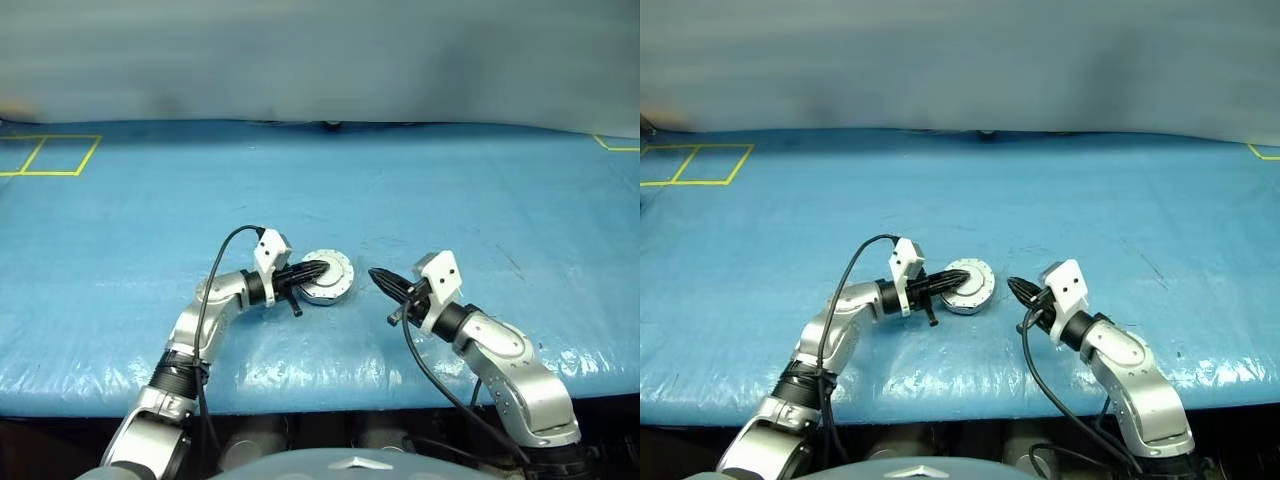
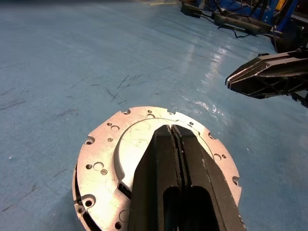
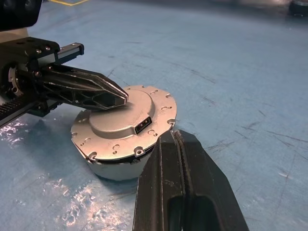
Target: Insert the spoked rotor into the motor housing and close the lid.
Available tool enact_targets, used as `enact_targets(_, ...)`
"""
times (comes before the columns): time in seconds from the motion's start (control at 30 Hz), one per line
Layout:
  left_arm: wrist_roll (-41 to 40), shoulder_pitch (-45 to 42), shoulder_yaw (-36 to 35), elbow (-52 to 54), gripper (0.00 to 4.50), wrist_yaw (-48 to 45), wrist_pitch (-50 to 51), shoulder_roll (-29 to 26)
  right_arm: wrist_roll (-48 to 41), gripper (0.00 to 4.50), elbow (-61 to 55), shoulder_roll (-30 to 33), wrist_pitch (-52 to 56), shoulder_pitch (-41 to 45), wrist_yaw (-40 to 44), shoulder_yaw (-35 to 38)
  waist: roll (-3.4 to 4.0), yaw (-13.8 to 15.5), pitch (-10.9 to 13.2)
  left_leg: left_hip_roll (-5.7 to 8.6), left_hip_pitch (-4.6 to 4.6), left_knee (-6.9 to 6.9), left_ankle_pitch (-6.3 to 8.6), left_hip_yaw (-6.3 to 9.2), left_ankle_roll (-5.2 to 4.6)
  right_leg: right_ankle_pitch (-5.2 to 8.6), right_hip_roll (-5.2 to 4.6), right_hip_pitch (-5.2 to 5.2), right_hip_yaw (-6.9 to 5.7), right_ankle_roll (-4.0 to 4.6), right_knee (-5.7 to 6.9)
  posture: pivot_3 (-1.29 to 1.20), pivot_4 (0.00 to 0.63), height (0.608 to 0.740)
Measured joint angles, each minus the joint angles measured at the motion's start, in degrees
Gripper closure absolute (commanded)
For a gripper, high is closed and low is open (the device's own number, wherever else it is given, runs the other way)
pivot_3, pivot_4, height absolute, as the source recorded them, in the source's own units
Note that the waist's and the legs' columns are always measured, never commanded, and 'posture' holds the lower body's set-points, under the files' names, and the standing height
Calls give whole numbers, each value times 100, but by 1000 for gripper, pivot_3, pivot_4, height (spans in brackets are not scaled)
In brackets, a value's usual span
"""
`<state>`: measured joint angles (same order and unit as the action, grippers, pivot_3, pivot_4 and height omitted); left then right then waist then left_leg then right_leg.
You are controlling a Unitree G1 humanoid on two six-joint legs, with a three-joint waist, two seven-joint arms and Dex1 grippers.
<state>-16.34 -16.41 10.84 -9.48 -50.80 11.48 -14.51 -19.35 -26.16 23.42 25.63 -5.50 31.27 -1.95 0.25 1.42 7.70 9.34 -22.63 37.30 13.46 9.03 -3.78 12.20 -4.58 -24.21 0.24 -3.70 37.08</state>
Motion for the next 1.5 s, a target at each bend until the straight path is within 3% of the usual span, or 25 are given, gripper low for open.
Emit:
enact_targets(0.17,-259,431,-409,10,4465,-205,-931,57,91,4500,199,-216,-189,271,7,-247,-1,1,2,-1,-4,-2,-1,-4,2,0,0,-8,3,2,0,0,150,740)
enact_targets(0.33,-133,770,-642,61,4465,-404,-1858,-395,184,4500,668,-428,-384,621,5,-487,1,-5,1,-2,-2,-11,-1,-13,1,-2,1,-12,12,6,-3,0,150,740)
enact_targets(0.43,-176,1038,-738,62,4500,-441,-2099,-415,339,3948,920,-395,-391,827,86,-670,1,0,2,-2,-3,-11,0,-17,-2,-3,2,-13,14,4,-6,0,150,740)
enact_targets(0.83,-1,1697,-818,-86,4500,-392,-2877,-502,768,34,1391,-420,-444,1455,381,-1293,1,-22,2,-5,-2,-13,1,-21,-1,-3,5,-15,17,5,-3,0,150,740)
enact_targets(1.23,9,1710,-765,-411,4500,-328,-3206,-287,1126,34,1793,-493,-575,1594,383,-1454,2,-37,2,-5,-2,-13,1,-22,-1,-3,6,-16,18,4,-3,0,150,740)
enact_targets(1.33,26,1693,-727,-479,4500,-358,-3265,-286,1127,616,1818,-533,-571,1594,388,-1458,2,-39,2,-6,-1,-13,1,-22,-1,-3,7,-16,18,5,-2,0,150,740)
enact_targets(1.43,49,1690,-687,-543,4500,-382,-3317,-284,1115,1491,1844,-583,-558,1594,397,-1453,2,-45,2,-6,-2,-13,1,-22,-2,-3,7,-16,18,5,-2,0,150,740)
enact_targets(1.5,59,1679,-655,-590,4500,-390,-3333,-283,1099,1492,1846,-626,-529,1593,399,-1448,2,-57,2,-6,-1,-13,1,-22,-1,-3,7,-17,19,5,-2,0,150,740)
